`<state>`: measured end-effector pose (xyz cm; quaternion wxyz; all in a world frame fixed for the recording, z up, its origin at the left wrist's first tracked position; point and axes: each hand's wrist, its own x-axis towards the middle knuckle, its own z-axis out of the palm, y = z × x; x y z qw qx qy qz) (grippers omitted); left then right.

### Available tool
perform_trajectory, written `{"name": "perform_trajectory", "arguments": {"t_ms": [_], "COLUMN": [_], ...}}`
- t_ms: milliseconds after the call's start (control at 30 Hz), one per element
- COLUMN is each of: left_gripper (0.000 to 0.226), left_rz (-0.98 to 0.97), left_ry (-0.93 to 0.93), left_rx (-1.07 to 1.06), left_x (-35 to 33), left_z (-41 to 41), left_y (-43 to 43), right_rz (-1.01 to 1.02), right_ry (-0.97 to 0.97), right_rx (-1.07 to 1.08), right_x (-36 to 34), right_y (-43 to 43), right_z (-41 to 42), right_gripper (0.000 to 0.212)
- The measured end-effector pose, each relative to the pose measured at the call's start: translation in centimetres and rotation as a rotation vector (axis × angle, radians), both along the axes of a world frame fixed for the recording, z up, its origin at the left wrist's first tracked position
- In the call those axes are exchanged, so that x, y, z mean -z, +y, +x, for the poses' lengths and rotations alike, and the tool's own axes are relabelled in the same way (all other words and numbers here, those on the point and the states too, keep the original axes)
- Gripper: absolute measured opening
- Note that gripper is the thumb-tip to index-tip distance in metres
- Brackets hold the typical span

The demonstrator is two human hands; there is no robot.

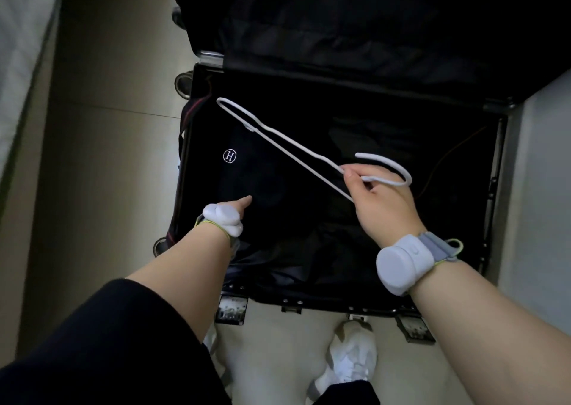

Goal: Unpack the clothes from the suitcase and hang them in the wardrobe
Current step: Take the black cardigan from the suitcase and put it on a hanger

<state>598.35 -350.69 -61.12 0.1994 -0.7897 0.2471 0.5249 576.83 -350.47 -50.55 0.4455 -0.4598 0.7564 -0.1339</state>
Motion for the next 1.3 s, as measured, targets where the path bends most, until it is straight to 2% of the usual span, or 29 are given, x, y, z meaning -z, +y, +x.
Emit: {"name": "perform_trajectory", "arguments": {"t_ms": [67,167,233,300,333,400,467,533,700,833,900,1033,1067,1133,1200,1233,1267,1300], "left_gripper": [0.060,0.065,0.063,0.060,0.060,0.058,0.055,0.062,0.067,0.047,0.049,0.034,0.035,0.037,0.029,0.023,0.018,0.012], "left_rz": [0.081,-0.066,-0.109,-0.150,-0.204,-0.285,-0.353,-0.371,-0.501,-0.594,-0.597,-0.624,-0.638,-0.644,-0.632,-0.633,-0.644,-0.661], "left_ry": [0.001,-0.013,-0.104,-0.137,-0.142,-0.129,-0.040,0.071,0.314,0.447,0.491,0.585,0.611,0.656,0.711,0.744,0.771,0.788], "left_rx": [0.097,0.219,0.110,-0.205,-0.295,-0.364,-0.383,-0.477,-0.568,-0.645,-0.651,-0.605,-0.592,-0.615,-0.674,-0.687,-0.679,-0.661], "left_x": [0.9,-0.7,-2.3,-4.2,-4.8,-7.8,-11.6,-14.1,-25.1,-34.5,-39.0,-47.5,-50.3,-53.2,-57.3,-59.6,-61.9,-64.1], "left_z": [0.1,-0.4,-0.8,-0.9,-0.9,-0.8,-0.7,-1.4,-3.3,-4.5,-4.8,-5.2,-5.4,-5.8,-6.0,-6.3,-6.5,-6.7], "left_y": [0.0,-0.2,0.4,1.0,1.2,0.8,0.0,-0.6,-1.6,-1.5,-1.8,-1.8,-1.9,-2.4,-2.5,-2.4,-2.3,-2.2], "right_rz": [0.004,0.015,0.036,0.067,0.079,0.082,0.073,0.074,-0.005,-0.103,-0.130,-0.139,-0.120,-0.064,-0.059,-0.086,-0.129,-0.177], "right_ry": [-0.003,-0.012,-0.015,-0.019,-0.025,-0.042,-0.060,-0.069,-0.129,-0.191,-0.190,-0.191,-0.197,-0.176,-0.119,-0.089,-0.063,-0.043], "right_rx": [-0.006,-0.013,-0.018,-0.030,-0.035,-0.043,-0.050,-0.056,-0.003,0.021,-0.028,-0.161,-0.182,-0.268,-0.394,-0.434,-0.457,-0.456], "right_x": [0.7,0.9,-0.1,-1.8,-2.9,-6.0,-9.5,-11.3,-19.6,-27.6,-31.6,-39.1,-41.6,-43.7,-47.1,-48.9,-50.7,-52.2], "right_y": [0.2,0.4,0.6,0.7,0.6,0.6,0.4,0.5,-0.2,-0.7,-1.0,-0.7,-0.5,-0.4,-0.1,0.2,0.4,0.4], "right_z": [-0.2,-0.4,-0.4,-0.3,-0.2,-0.1,-0.1,-0.1,-0.5,-0.5,-0.3,-0.2,-0.1,0.2,0.4,0.6,0.8,0.7], "right_gripper": [0.021,0.020,0.021,0.022,0.021,0.019,0.018,0.019,0.024,0.034,0.036,0.029,0.032,0.059,0.087,0.093,0.091,0.079]}}
